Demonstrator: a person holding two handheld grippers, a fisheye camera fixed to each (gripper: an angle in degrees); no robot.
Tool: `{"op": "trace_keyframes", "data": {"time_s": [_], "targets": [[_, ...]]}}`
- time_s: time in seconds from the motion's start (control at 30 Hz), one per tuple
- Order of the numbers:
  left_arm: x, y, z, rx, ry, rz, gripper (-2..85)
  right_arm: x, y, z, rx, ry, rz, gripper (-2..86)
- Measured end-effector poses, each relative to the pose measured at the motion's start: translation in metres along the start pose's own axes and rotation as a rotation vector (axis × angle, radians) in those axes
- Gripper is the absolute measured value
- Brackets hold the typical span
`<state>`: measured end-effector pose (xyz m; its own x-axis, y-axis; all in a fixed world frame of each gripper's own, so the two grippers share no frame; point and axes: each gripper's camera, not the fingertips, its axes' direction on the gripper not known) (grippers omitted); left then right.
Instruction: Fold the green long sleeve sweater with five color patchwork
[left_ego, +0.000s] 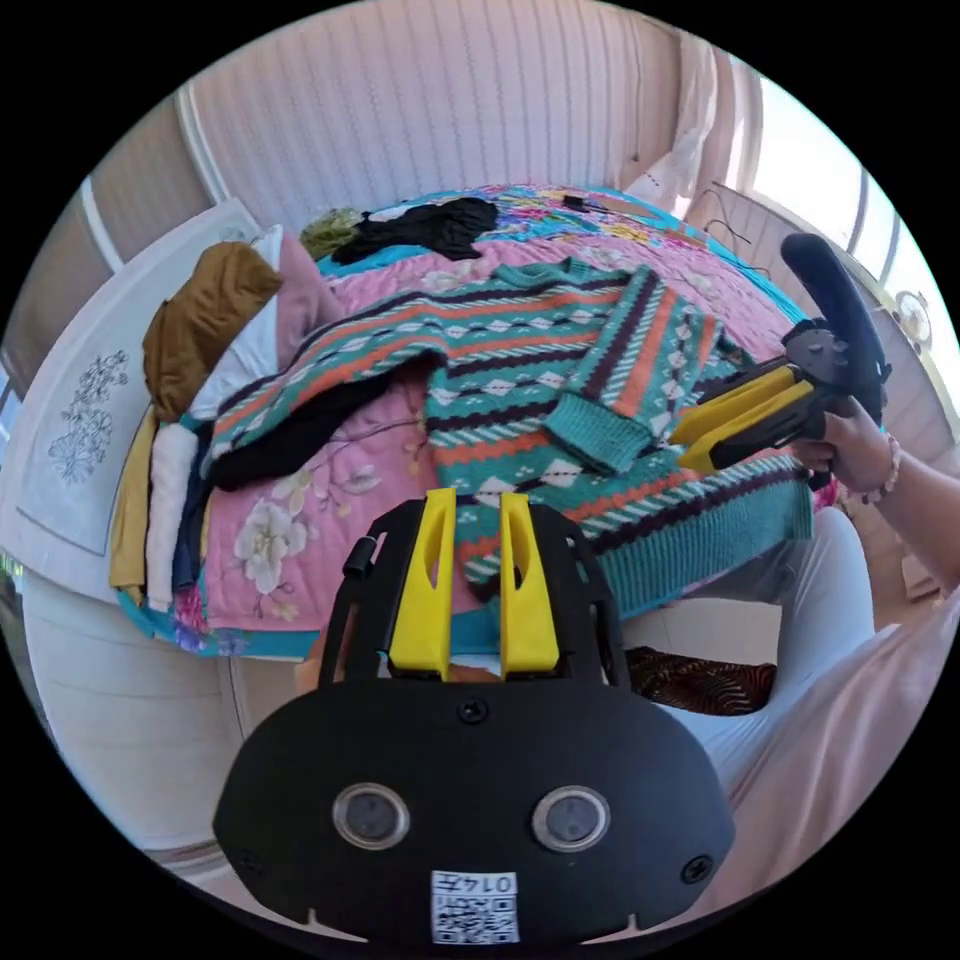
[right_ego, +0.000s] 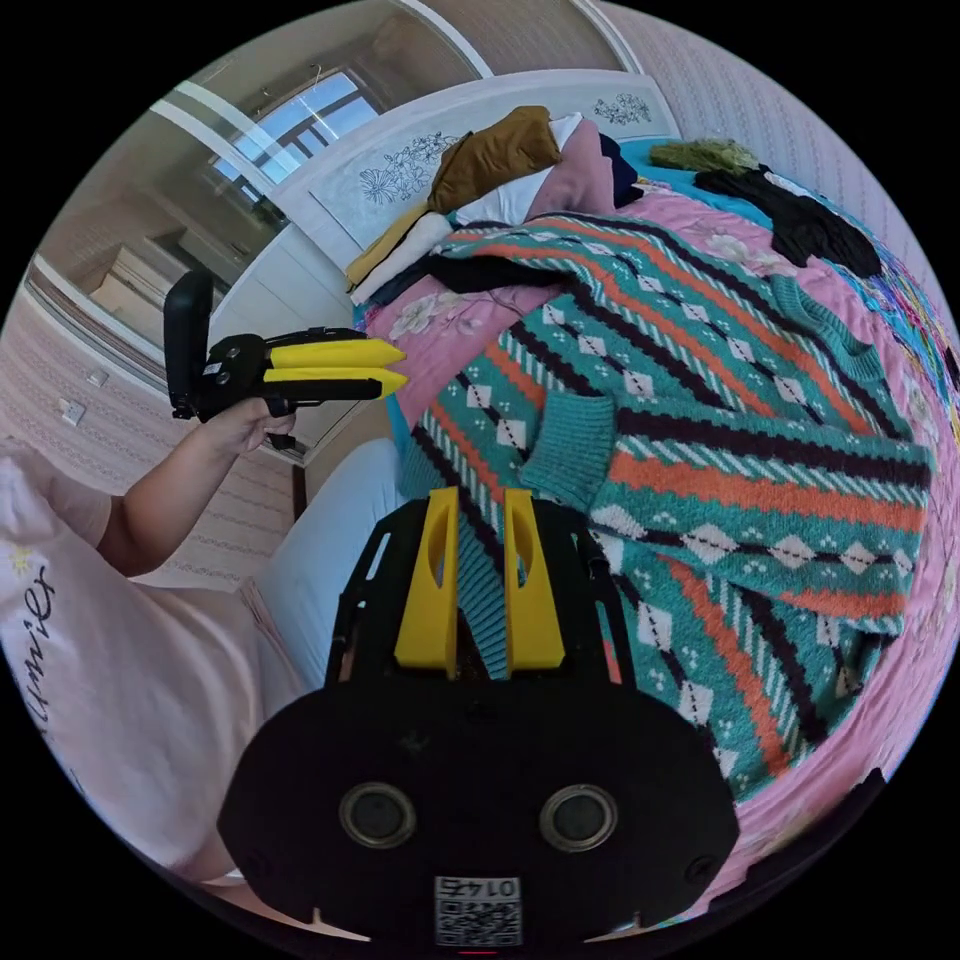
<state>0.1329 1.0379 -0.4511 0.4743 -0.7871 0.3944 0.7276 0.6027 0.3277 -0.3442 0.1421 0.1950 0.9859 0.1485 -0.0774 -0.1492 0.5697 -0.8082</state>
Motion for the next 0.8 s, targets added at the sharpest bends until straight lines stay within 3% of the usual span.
{"op": "trace_keyframes", "data": {"time_s": [0.2, 0.3, 0.43, 0.57, 0.8], "targets": [[-0.158, 0.031, -0.024, 0.177, -0.05, -0.41, 6.5, -0.04, -0.094, 0.017, -0.027, 0.127, -0.176, 8.4], [-0.224, 0.036, -0.021, 0.301, -0.027, -0.528, 8.4, -0.059, -0.145, 0.037, -0.101, 0.316, -0.278, 10.3], [-0.29, 0.024, 0.011, 0.282, 0.099, -0.651, 11.5, -0.069, -0.208, 0.056, -0.126, 0.43, -0.297, 14.5], [-0.344, 0.013, 0.057, 0.203, 0.355, -0.806, 13.8, -0.073, -0.255, 0.077, -0.147, 0.474, -0.299, 16.2], [-0.393, 0.014, 0.082, 0.213, 0.492, -0.981, 8.0, -0.049, -0.292, 0.119, -0.322, 0.593, -0.258, 13.5]]}}
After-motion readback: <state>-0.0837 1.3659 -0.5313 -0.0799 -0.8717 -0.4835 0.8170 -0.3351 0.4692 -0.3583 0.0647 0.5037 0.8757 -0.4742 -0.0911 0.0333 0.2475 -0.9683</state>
